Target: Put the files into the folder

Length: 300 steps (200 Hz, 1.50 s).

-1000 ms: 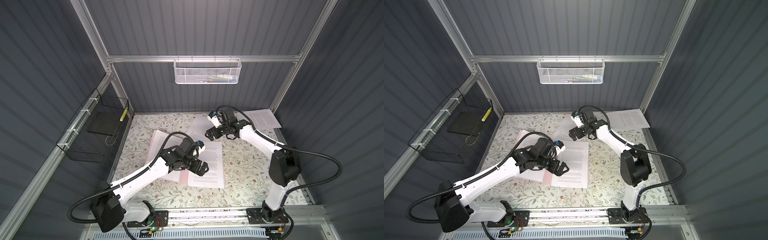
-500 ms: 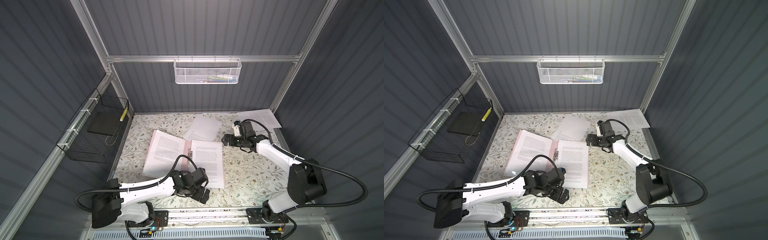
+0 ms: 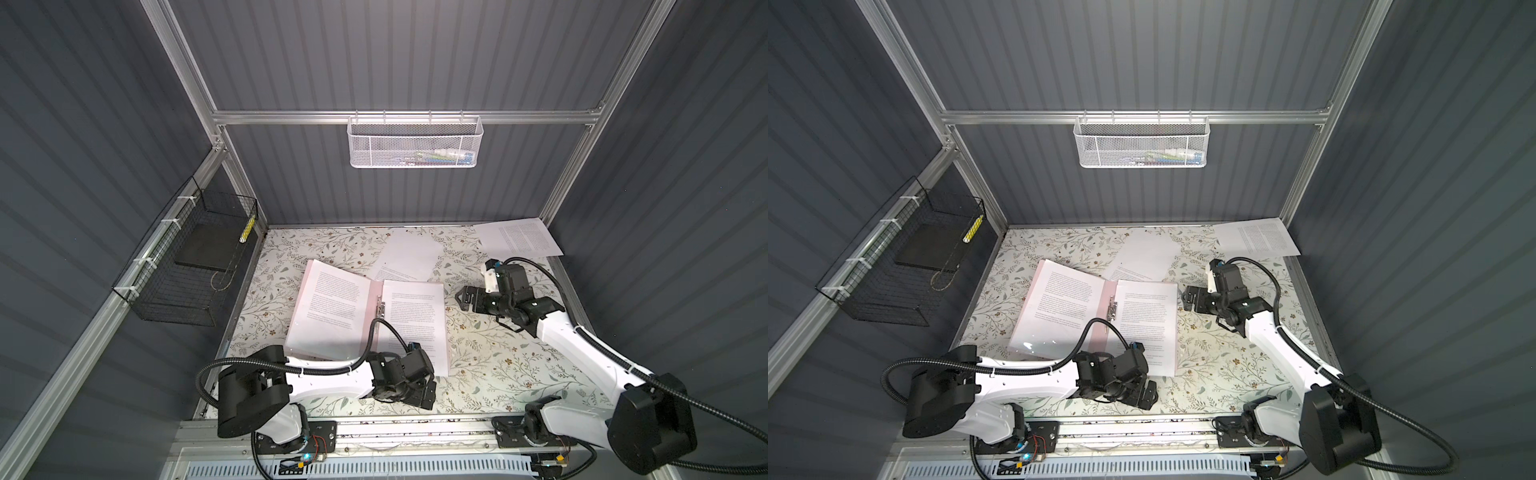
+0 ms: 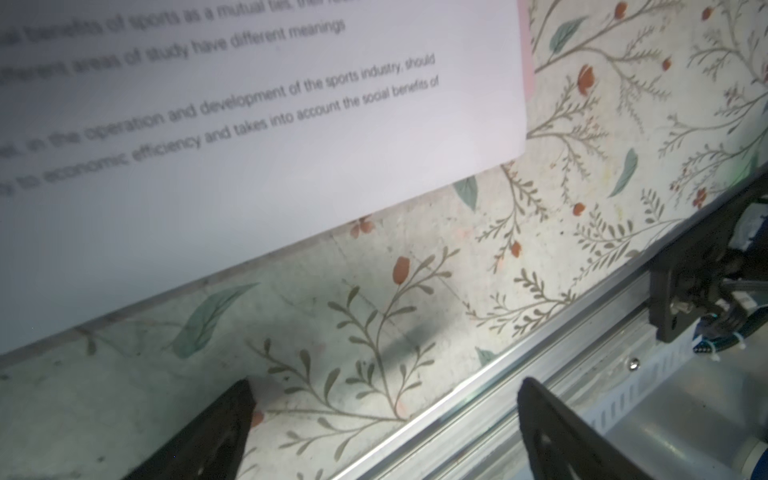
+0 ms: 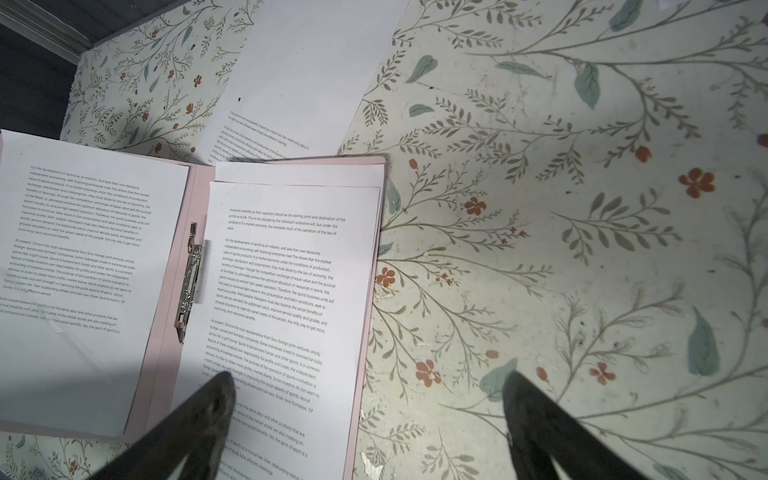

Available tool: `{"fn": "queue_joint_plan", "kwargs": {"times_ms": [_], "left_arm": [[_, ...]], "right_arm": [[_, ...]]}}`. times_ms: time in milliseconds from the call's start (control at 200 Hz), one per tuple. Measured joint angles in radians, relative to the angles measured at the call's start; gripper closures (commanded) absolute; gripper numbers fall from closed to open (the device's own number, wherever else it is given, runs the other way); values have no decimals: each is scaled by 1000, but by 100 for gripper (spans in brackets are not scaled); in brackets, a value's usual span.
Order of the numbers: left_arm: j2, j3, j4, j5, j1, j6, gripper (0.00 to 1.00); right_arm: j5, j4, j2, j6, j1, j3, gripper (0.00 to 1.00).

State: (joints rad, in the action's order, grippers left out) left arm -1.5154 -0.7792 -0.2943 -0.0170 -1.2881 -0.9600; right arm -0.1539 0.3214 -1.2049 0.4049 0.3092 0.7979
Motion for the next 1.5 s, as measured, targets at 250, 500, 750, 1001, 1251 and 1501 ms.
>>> {"fn": "queue_joint_plan", "kwargs": {"times_ms": [250, 500, 750, 1001, 1251, 1501], "left_arm": [[-81, -72, 26, 90, -1, -49, 0], [-121, -110, 26, 134, 5, -59, 0], [-130, -117, 27, 151, 19, -73, 0], [-137, -123, 31, 156, 34, -73, 0], [-150, -135, 41, 156, 48, -72, 0], [-154, -137, 55, 155, 59, -71, 0]], "right_arm": [[-24, 19, 64, 6, -33, -45, 1], [-63, 24, 69, 8, -63, -85, 1], [-86, 25, 66, 14, -68, -91, 1], [-104, 23, 37, 17, -71, -91, 1], [-116, 23, 27, 33, -73, -92, 1], [-117, 23, 28, 40, -76, -94, 1]]}}
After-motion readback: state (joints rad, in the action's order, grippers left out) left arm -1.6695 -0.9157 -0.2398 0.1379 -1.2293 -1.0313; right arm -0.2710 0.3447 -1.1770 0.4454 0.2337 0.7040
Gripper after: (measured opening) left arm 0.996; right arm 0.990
